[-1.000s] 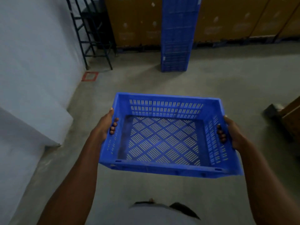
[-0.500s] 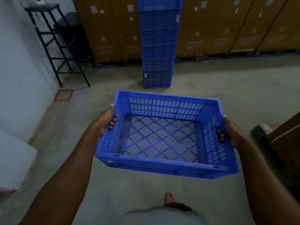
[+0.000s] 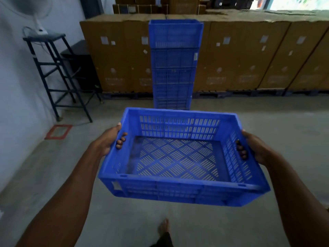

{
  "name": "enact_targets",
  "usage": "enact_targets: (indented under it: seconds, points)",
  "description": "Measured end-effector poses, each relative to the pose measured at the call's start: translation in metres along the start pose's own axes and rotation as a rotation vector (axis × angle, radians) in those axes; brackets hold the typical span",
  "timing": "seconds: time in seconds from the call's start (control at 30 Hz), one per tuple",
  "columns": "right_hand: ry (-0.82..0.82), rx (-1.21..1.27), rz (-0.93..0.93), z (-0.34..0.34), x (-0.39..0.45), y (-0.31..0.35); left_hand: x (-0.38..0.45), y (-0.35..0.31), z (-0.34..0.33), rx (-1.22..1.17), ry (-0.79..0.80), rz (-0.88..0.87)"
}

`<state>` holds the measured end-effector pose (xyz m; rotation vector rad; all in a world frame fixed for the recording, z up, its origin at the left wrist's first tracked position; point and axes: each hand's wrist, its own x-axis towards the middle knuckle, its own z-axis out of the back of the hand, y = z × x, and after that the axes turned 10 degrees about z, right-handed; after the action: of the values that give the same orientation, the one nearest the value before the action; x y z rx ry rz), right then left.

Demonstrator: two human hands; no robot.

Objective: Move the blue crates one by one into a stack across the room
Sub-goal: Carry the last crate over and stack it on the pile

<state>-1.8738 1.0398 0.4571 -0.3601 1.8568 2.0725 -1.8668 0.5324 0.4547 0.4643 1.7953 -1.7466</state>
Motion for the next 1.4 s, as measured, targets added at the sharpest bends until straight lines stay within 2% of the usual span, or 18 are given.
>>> enact_targets:
  seconds: [0.33,0.57,0.93,1.3,1.4]
  points:
    - [-0.024,0.024,0.102,0.014,0.197,0.166,0.172,-0.222,-0.052,0.019,0.113,-0.065]
    - [0.043,0.072,0.163,0.027,0.345,0.297,0.265,-0.381,-0.083,-0.049,0.173,-0.15]
    - [0.276,0.166,0.246,0.041,0.548,0.552,0.37,-0.645,-0.115,-0.123,0.163,-0.236]
    - [0.282,0.2,0.242,0.012,0.711,0.725,0.494,-0.848,-0.115,-0.12,0.168,-0.164]
    - [0.296,0.193,0.275,0.0,0.751,0.762,0.531,-0.898,-0.11,-0.138,0.187,-0.202]
